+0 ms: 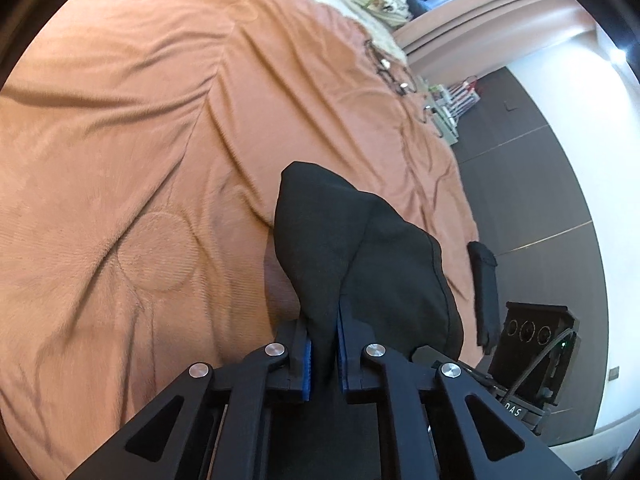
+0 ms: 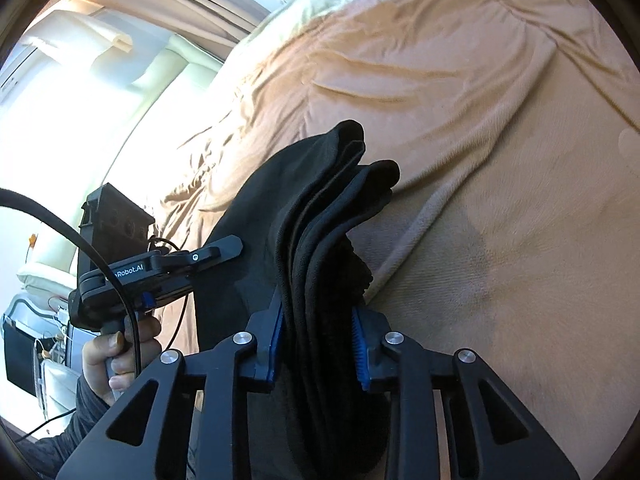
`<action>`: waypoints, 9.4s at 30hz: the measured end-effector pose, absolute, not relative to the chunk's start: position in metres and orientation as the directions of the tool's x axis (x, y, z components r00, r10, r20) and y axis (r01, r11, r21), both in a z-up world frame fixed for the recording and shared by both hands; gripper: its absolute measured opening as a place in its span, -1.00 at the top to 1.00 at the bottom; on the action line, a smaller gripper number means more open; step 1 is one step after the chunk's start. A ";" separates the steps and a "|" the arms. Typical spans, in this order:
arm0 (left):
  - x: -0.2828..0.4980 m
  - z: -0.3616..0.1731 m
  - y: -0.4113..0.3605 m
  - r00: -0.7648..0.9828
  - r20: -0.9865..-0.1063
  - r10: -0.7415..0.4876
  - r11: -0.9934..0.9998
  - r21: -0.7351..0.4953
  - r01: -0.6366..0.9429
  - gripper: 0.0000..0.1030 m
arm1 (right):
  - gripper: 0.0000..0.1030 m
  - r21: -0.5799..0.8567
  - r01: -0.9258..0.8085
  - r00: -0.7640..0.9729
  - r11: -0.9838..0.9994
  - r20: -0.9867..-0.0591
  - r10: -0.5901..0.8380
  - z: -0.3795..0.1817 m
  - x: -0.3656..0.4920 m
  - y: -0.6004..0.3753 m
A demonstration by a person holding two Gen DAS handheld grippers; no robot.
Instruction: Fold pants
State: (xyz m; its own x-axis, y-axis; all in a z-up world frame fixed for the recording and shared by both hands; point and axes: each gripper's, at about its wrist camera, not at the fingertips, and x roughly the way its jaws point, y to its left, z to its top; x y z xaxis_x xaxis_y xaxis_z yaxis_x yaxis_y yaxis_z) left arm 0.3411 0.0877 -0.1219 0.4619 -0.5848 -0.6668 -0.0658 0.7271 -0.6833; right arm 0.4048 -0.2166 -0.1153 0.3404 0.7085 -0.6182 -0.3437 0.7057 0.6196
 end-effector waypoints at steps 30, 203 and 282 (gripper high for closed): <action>0.234 0.003 0.023 0.587 -0.481 -0.652 0.685 -0.705 0.184 0.81 | 0.53 0.423 -0.458 0.591 0.782 -0.512 0.623 0.010 0.223 -0.287; 0.167 0.134 -0.120 0.777 -0.444 -0.446 0.893 -0.159 0.421 -0.99 | -1.00 0.113 0.132 0.911 0.985 -0.406 -0.076 0.088 -0.202 -0.210; -0.013 0.012 -0.030 0.865 -0.457 -0.205 0.979 -0.082 0.189 -0.99 | -1.00 0.141 0.002 0.915 0.990 -0.399 0.055 0.006 -0.273 -0.169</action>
State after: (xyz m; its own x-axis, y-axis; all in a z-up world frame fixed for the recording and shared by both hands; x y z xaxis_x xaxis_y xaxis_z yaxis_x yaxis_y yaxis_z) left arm -0.0130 -0.0301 0.0117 0.8654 -0.2053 -0.4571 0.1890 0.9786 -0.0817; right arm -0.2732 -0.1686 0.0063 0.9154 0.0548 -0.3988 0.0022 0.9900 0.1410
